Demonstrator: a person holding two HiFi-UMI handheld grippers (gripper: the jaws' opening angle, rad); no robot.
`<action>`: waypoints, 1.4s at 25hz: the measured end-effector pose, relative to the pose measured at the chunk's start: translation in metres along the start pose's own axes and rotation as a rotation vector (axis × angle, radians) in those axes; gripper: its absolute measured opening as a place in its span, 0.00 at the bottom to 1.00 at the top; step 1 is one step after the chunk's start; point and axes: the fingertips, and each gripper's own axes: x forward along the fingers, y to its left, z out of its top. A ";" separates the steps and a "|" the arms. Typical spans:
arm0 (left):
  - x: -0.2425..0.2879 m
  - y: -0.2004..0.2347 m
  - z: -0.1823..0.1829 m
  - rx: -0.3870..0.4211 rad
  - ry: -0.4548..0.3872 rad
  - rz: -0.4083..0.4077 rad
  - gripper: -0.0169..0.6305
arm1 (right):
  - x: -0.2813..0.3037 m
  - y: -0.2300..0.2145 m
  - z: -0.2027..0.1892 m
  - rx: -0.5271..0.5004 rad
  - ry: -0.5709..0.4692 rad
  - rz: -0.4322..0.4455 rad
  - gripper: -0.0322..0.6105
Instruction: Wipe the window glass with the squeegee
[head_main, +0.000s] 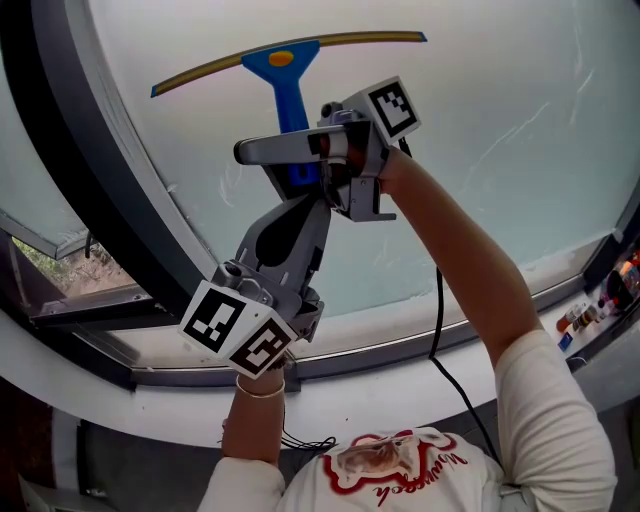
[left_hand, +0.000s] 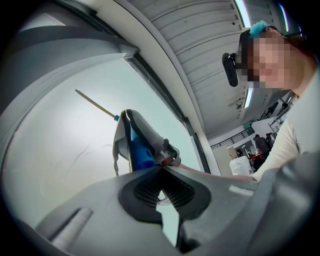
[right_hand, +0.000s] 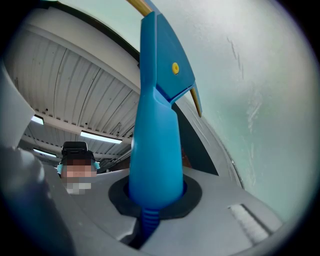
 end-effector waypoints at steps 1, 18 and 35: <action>0.000 0.000 0.000 -0.001 0.003 0.003 0.04 | 0.000 -0.001 0.000 0.001 -0.002 -0.001 0.10; -0.010 -0.009 -0.028 -0.048 0.024 0.019 0.04 | -0.006 -0.010 -0.034 0.018 -0.005 -0.024 0.10; -0.021 -0.009 -0.068 -0.135 0.082 0.036 0.04 | -0.018 -0.028 -0.074 0.029 -0.008 -0.027 0.11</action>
